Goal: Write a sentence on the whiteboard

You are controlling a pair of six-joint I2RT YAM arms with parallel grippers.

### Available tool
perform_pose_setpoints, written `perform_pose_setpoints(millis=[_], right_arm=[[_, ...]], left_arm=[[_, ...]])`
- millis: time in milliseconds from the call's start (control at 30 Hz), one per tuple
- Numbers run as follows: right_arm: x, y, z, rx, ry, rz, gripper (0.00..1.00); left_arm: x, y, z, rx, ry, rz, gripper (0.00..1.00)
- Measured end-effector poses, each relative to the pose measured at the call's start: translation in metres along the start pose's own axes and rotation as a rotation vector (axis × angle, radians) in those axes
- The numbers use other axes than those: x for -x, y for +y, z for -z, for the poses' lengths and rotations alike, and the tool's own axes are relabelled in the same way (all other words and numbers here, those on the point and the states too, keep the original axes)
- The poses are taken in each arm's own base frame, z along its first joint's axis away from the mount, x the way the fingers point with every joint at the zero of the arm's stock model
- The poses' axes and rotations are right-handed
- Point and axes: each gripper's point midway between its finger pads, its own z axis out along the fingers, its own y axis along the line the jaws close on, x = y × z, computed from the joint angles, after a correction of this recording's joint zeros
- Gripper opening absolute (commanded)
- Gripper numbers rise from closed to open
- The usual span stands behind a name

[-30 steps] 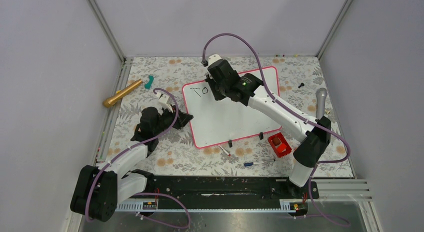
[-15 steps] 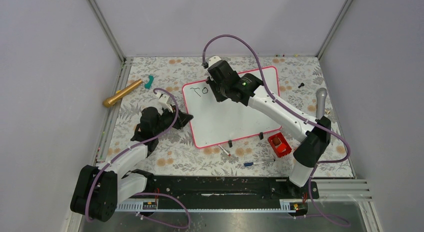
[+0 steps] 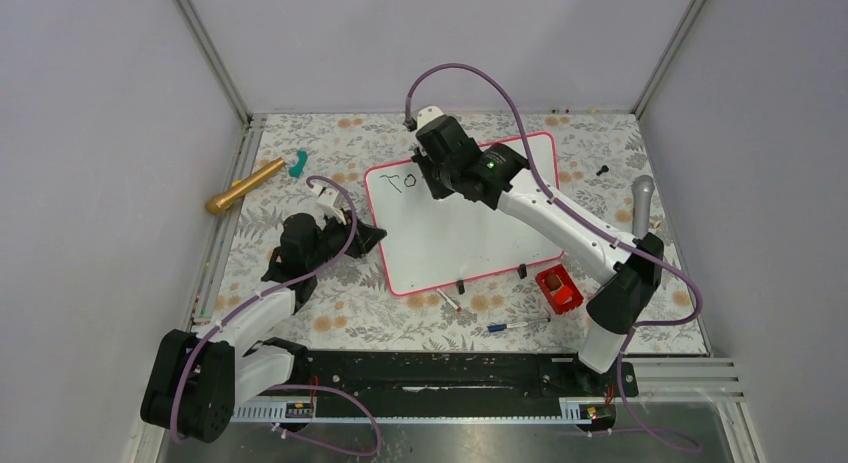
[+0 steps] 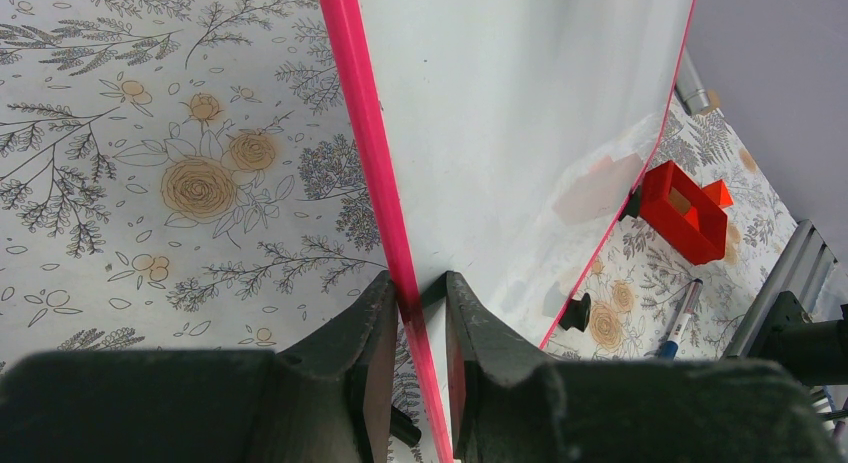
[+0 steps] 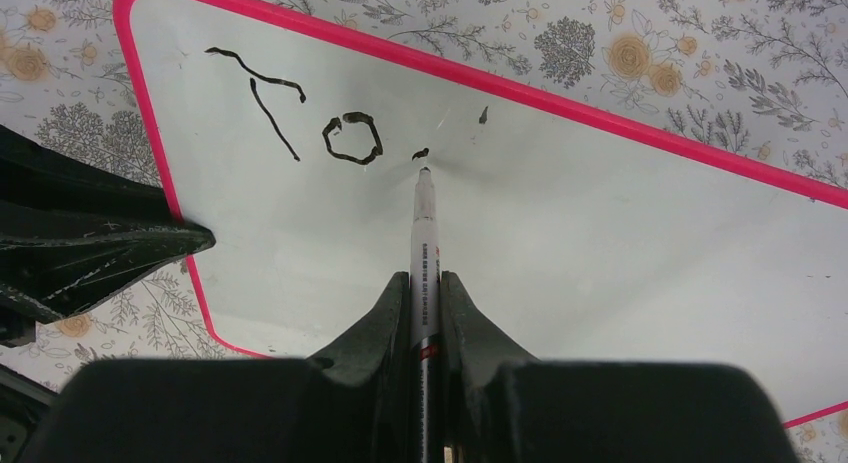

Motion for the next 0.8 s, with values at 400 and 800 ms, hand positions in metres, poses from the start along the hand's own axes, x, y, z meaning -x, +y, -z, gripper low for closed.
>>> perform_pose_setpoints(millis=[400,800], right_arm=[[0.0057,0.0013,-0.0023,-0.001,-0.008,-0.003,0.0],[0.0043,0.0016,-0.0083,-0.009,0.001,0.0,0.0]], left_arm=[[0.0,0.0,0.0,0.0,0.0,0.0,0.0],[-0.0001,0.0001,0.0,0.0,0.0,0.0,0.0]])
